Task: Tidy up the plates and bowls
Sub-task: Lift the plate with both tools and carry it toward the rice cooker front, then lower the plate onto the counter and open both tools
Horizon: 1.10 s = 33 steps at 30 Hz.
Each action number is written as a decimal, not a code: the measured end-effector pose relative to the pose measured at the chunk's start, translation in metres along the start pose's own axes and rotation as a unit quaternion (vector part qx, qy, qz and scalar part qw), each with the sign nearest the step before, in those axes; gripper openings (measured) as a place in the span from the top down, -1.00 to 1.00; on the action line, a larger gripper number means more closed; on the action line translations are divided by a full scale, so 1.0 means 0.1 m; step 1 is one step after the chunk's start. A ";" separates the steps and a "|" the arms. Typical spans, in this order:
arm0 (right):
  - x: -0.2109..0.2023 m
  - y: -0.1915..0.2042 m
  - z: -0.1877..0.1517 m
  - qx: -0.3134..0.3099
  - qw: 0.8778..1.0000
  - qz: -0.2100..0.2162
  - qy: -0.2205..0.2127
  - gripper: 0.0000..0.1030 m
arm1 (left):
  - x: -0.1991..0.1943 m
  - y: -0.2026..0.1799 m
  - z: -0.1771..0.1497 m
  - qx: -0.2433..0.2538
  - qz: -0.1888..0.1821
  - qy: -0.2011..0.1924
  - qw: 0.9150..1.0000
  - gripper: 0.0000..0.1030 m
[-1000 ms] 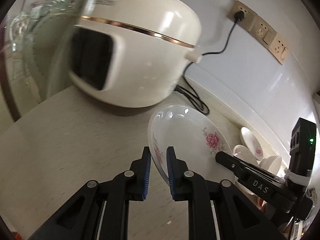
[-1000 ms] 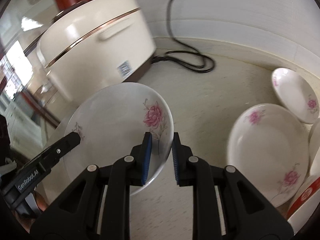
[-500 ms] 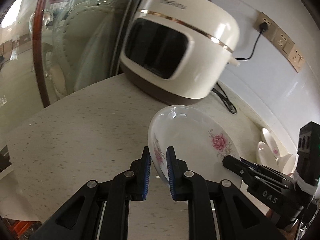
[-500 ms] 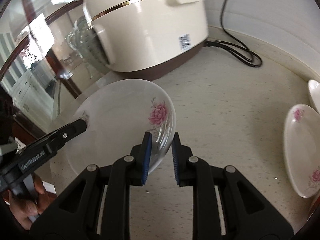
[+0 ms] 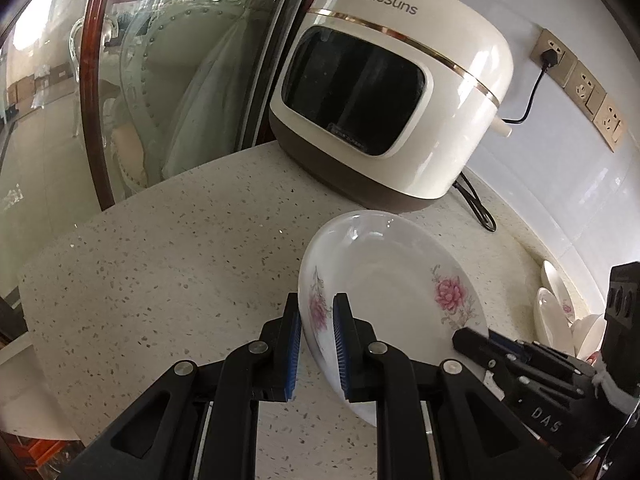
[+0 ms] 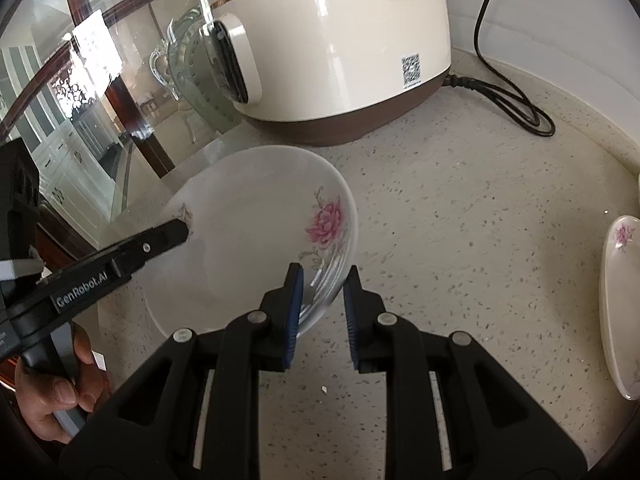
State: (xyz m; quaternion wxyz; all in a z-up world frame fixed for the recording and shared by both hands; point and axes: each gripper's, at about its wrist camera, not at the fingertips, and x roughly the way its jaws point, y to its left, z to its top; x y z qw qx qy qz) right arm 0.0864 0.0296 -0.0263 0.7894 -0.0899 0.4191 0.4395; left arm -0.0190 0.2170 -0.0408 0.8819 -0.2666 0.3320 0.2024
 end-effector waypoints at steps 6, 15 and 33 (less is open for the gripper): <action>0.08 0.04 0.00 -0.009 1.000 0.003 0.010 0.53 | 0.03 0.05 0.01 -0.002 0.008 0.002 1.000 0.68; 0.12 0.12 0.01 -0.030 0.999 -0.001 0.011 0.37 | 0.10 0.06 -0.01 -0.007 0.024 0.009 1.000 0.66; -0.01 0.07 0.03 -0.014 1.000 -0.008 -0.018 -0.31 | -0.14 -0.14 0.04 0.021 0.014 -0.051 0.998 0.05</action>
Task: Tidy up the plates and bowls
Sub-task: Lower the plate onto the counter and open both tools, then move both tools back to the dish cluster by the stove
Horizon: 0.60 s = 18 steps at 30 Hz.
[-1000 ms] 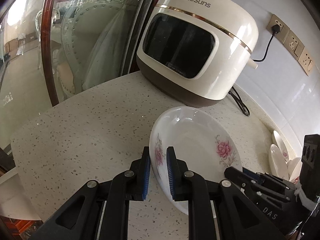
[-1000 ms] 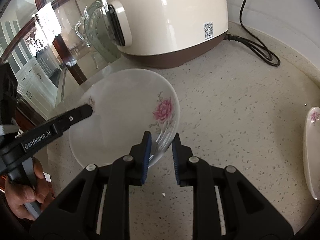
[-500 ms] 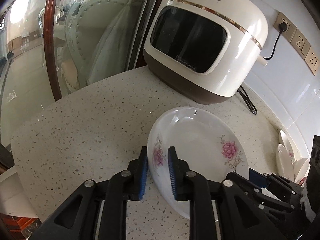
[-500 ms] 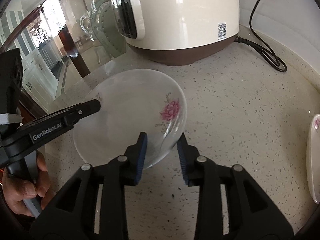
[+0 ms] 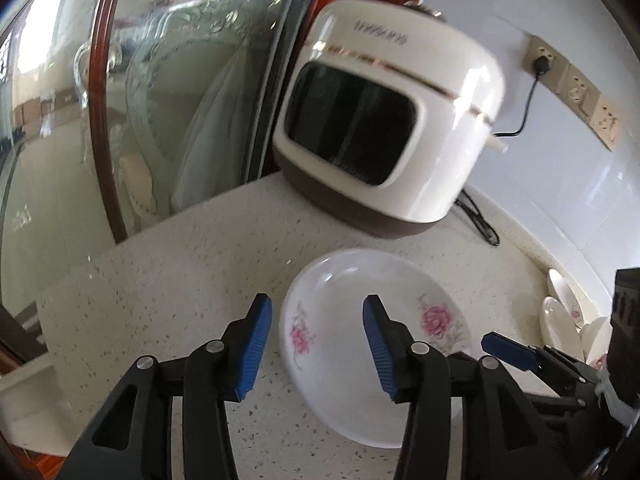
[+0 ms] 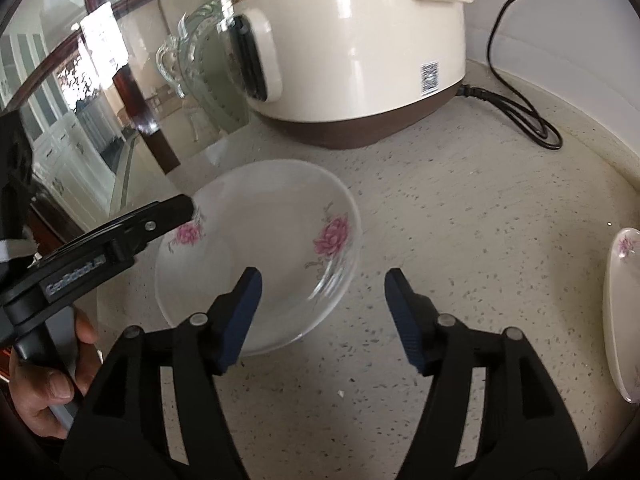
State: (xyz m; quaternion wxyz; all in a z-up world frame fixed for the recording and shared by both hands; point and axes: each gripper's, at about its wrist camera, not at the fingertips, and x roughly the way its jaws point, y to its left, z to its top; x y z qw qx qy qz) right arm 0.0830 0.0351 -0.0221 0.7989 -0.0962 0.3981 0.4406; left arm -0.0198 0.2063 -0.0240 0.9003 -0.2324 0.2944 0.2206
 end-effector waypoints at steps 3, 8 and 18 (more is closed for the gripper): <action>-0.06 -0.07 0.00 0.016 1.000 -0.016 -0.014 -0.34 | -0.08 -0.09 0.04 0.022 -0.017 -0.010 1.000 0.05; -0.22 -0.18 0.03 0.031 0.997 -0.051 -0.044 -0.43 | -0.15 -0.28 0.09 0.061 -0.053 -0.025 0.996 0.03; -0.66 -0.49 -0.13 0.150 0.982 -0.106 -0.049 -0.55 | -0.08 -0.79 0.26 0.112 -0.147 -0.014 0.983 -0.01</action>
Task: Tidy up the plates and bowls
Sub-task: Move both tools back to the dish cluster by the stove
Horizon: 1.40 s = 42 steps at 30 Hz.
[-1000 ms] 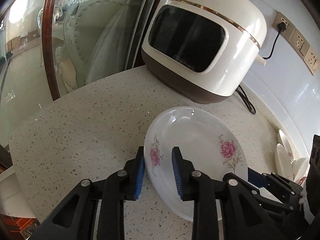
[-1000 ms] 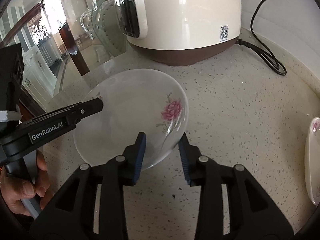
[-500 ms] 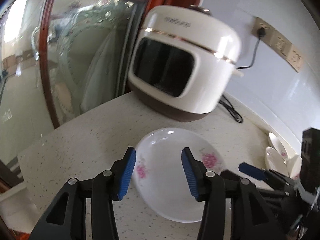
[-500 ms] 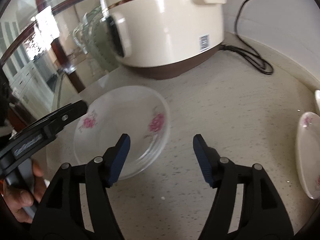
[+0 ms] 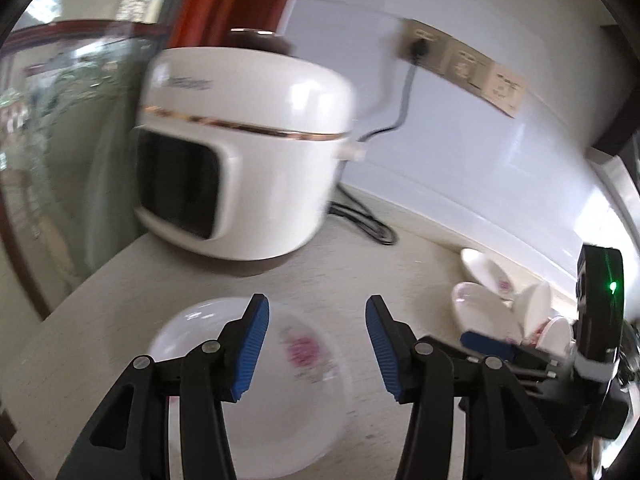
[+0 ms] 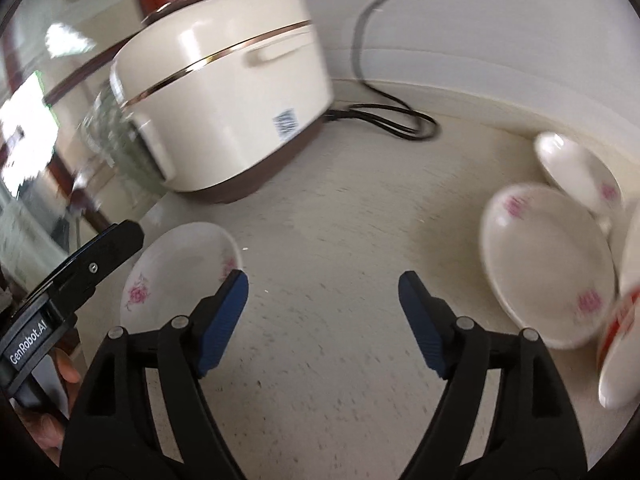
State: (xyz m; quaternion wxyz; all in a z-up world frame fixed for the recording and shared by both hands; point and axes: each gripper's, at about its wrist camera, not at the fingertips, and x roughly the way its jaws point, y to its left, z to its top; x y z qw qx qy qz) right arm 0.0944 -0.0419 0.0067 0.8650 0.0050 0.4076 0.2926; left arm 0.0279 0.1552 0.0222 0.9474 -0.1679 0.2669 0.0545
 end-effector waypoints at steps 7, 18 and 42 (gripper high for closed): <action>-0.27 -0.50 -0.30 0.184 0.982 -0.027 -0.032 -0.55 | 0.18 -0.30 0.12 0.019 -0.065 0.029 0.997 -0.03; -0.54 -1.04 -0.58 0.350 0.925 -0.110 -0.095 -0.55 | 0.82 -0.73 0.20 0.008 -0.144 0.119 0.982 -0.03; -0.25 -1.16 -0.46 0.423 0.872 -0.215 -0.120 -0.41 | 2.00 -1.14 -0.02 0.026 -0.231 0.225 0.946 0.02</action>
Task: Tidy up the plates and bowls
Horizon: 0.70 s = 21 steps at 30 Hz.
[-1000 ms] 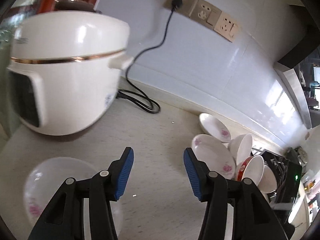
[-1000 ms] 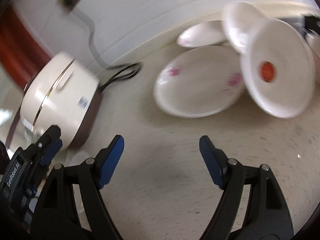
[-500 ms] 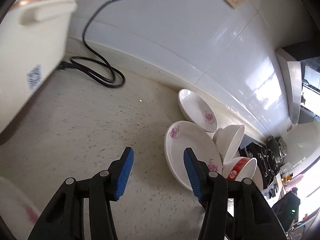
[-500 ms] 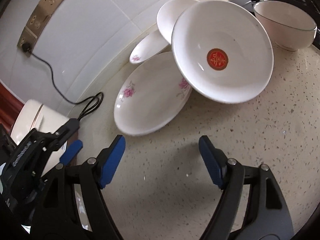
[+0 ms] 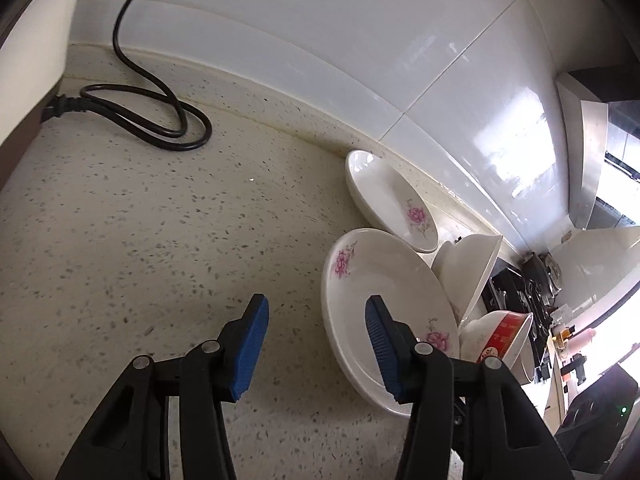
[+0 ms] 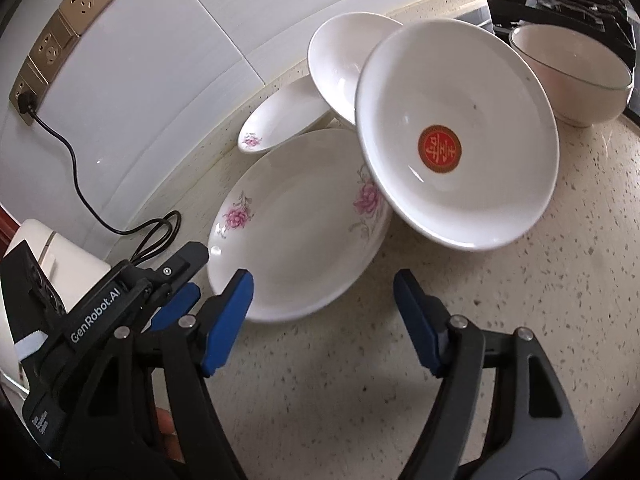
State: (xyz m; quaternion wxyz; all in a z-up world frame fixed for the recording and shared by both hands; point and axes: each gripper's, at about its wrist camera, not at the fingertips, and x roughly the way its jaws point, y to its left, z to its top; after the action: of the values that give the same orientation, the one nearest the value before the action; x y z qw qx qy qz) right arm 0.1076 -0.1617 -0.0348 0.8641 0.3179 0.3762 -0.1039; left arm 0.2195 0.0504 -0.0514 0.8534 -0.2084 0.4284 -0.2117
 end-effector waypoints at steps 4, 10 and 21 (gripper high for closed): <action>0.07 0.02 0.06 0.000 1.000 -0.009 -0.008 -0.36 | 0.06 -0.02 0.00 0.007 0.001 0.006 1.000 0.07; 0.10 -0.04 0.13 0.010 1.000 -0.010 -0.016 -0.32 | 0.17 -0.09 -0.02 0.028 0.009 0.017 0.999 0.32; 0.16 -0.07 0.20 0.000 1.000 -0.001 -0.013 -0.02 | 0.16 -0.08 -0.04 0.036 0.008 0.030 0.999 0.75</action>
State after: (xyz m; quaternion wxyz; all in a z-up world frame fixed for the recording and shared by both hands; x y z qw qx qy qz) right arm 0.1272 -0.1792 -0.0389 0.8688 0.3160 0.3654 -0.1085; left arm 0.2235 0.0342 -0.0595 0.8488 -0.1680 0.4475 -0.2260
